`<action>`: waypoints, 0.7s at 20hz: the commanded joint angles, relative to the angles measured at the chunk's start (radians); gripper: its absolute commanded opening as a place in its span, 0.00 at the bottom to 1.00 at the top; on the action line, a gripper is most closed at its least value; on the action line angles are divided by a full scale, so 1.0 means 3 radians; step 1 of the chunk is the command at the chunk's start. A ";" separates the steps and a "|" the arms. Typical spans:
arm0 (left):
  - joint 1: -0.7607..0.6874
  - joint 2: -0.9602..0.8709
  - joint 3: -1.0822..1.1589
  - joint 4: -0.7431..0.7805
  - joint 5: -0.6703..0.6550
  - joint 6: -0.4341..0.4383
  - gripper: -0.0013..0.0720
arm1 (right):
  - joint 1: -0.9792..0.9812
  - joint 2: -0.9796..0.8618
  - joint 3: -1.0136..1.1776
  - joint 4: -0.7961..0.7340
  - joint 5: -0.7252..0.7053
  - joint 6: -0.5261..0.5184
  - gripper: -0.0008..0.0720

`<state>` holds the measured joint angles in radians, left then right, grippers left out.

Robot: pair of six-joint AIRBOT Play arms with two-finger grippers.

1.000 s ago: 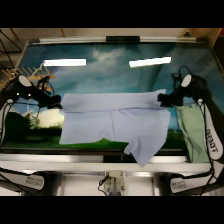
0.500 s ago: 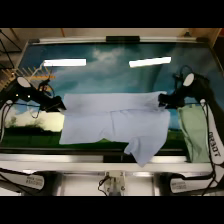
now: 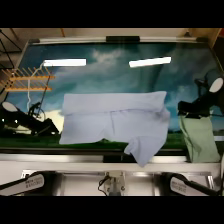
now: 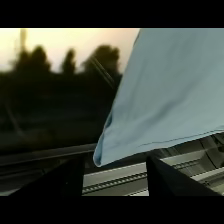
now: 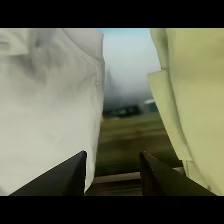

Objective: Fold the shirts.

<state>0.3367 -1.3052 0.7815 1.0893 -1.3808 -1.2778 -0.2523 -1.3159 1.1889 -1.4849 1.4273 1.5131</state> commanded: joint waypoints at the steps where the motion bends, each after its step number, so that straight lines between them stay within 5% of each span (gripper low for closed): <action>1: 0.0081 0.0198 -0.0624 -0.0169 0.0327 0.0220 0.68 | -0.0083 0.0156 -0.0154 0.0093 0.0032 -0.0060 0.64; 8: -0.0135 0.0187 -0.0809 -0.0404 0.0617 0.0219 0.67 | -0.0083 0.0160 -0.0154 0.0130 0.0033 -0.0084 0.64; 9: -0.0177 0.0187 -0.0825 -0.0407 0.0655 0.0198 0.59 | -0.0083 0.0160 -0.0155 0.0130 0.0033 -0.0084 0.64; 10: -0.0198 0.0188 -0.0825 -0.0411 0.0676 0.0170 0.26 | -0.0083 0.0160 -0.0155 0.0130 0.0046 -0.0084 0.64; 11: -0.0200 0.0189 -0.0821 -0.0431 0.0674 0.0170 0.10 | -0.0083 0.0160 -0.0155 0.0130 0.0086 -0.0088 0.64; 14: -0.0188 0.0216 -0.0821 -0.0432 0.0641 0.0177 0.07 | -0.0083 0.0369 -0.0528 0.0294 0.0158 -0.0189 0.64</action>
<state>0.2863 -1.2461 0.5400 0.9638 -1.1965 -1.2221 -0.2768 -1.2469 1.1038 -1.4368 1.4567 1.4799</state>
